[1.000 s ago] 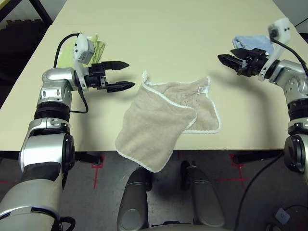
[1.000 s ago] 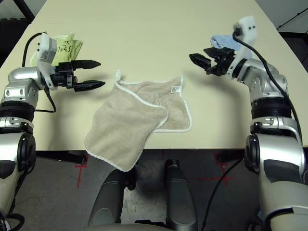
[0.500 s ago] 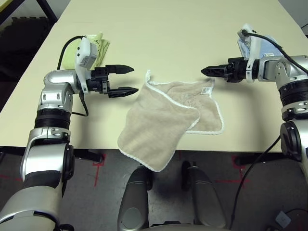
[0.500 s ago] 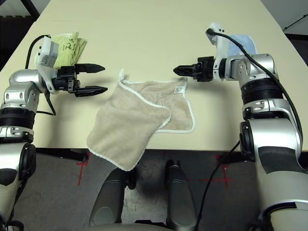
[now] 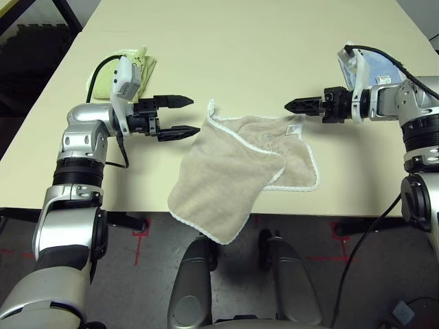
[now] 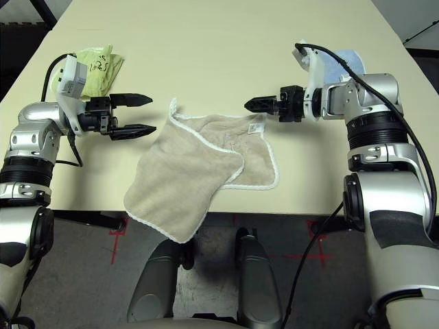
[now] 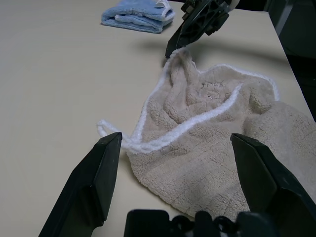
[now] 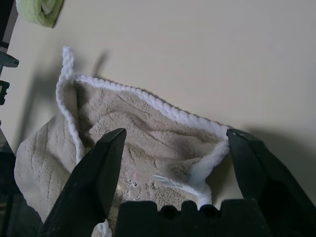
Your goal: Fold the towel and set it aside.
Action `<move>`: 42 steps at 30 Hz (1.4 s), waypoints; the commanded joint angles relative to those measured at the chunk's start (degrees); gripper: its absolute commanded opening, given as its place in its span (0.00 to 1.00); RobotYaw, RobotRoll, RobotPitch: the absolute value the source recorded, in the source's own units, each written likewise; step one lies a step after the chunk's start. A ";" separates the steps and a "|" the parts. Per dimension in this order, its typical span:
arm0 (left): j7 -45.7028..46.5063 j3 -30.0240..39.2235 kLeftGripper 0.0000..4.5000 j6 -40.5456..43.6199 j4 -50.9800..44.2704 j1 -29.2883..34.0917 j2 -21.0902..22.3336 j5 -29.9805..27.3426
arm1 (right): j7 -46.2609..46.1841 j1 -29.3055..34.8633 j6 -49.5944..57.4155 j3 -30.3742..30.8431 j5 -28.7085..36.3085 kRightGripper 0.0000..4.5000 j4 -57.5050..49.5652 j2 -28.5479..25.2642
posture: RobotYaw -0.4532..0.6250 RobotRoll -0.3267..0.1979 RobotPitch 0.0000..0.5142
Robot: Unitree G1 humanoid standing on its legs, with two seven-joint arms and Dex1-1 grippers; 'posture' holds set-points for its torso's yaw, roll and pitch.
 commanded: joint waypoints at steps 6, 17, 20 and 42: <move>-0.75 -0.85 1.00 0.28 -0.89 0.57 0.33 -0.17 | -1.61 -0.54 -1.39 -1.95 0.39 0.29 2.87 0.45 | 0.45 0.62 0.54; -0.59 -1.05 1.00 0.39 -1.13 0.86 -0.45 -0.30 | 5.09 -0.05 -20.31 -6.72 1.93 0.01 -1.71 -2.02 | 0.43 0.62 0.53; 0.10 -0.81 1.00 1.22 -1.20 0.80 -1.19 -0.68 | 5.83 0.08 -30.39 -7.19 0.98 0.01 -1.74 -1.38 | 0.43 0.62 0.52; 12.79 0.68 1.00 3.68 4.27 -6.30 -9.09 -0.94 | -9.62 -28.76 -92.22 -11.95 -6.55 0.01 19.32 4.32 | 0.41 0.62 0.52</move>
